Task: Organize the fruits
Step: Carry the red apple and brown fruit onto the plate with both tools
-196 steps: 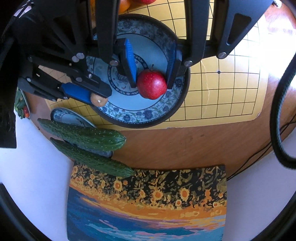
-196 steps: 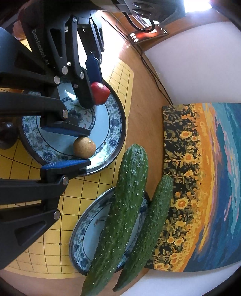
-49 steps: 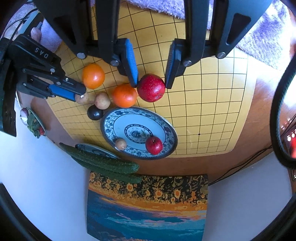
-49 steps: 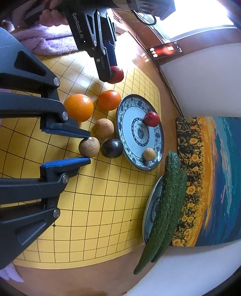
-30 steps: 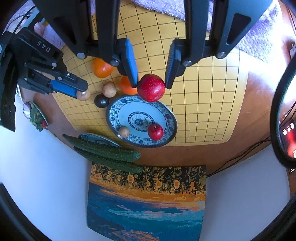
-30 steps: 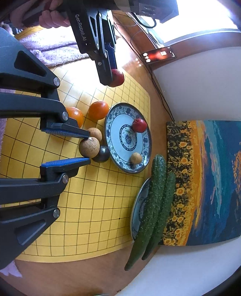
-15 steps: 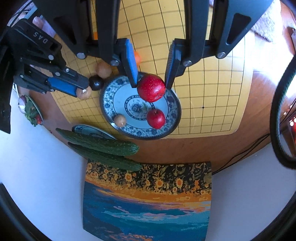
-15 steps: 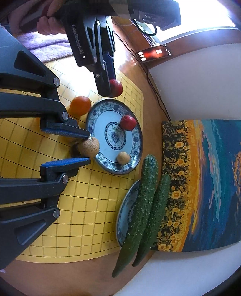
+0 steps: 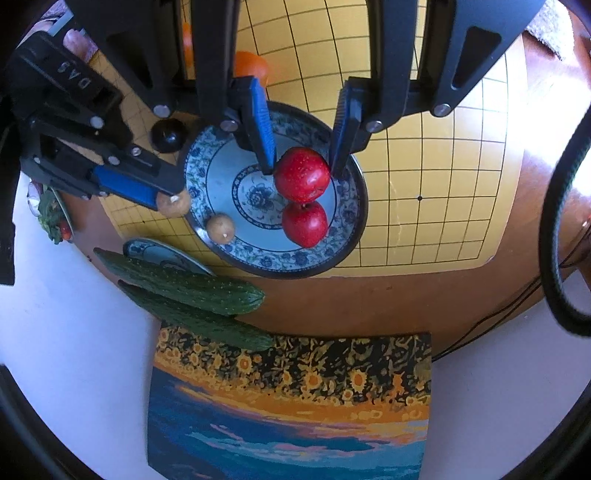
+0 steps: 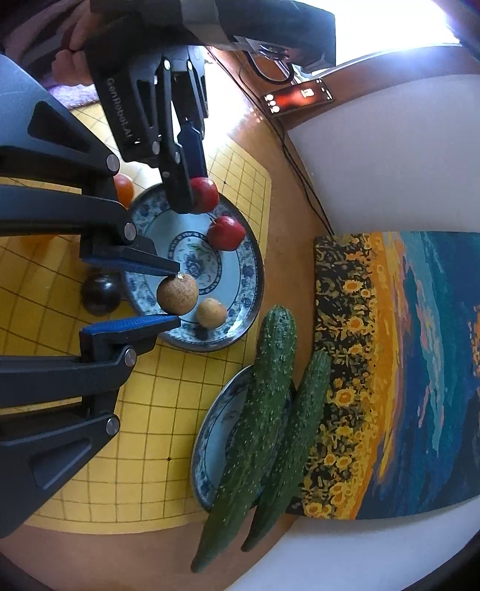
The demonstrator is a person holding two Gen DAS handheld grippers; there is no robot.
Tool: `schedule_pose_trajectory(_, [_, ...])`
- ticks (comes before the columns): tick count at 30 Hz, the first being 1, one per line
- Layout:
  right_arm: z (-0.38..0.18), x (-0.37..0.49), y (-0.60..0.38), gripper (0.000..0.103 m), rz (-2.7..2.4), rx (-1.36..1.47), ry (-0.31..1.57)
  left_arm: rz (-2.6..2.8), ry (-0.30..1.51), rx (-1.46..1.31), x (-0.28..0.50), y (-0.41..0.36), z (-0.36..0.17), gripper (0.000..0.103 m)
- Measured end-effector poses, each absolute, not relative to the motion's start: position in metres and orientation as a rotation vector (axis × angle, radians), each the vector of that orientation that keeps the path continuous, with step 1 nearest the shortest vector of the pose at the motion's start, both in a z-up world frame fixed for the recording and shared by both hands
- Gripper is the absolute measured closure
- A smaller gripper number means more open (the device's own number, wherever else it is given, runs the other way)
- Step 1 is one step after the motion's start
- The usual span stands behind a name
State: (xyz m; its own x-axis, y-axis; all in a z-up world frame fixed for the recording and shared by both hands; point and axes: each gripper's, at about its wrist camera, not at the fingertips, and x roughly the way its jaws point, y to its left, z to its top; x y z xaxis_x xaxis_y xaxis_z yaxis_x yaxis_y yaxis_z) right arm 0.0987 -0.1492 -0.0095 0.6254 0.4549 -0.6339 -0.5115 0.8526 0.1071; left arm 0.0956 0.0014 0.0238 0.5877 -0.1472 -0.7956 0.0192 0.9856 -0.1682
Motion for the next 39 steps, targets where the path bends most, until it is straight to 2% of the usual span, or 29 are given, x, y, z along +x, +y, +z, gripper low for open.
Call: schedule_pose_trajectory(39, [-0.028,0.118,-0.132,0.08,0.528,-0.1,0.746,-0.113,0.934,-0.137,0.106,-0.005,0.012,0.072])
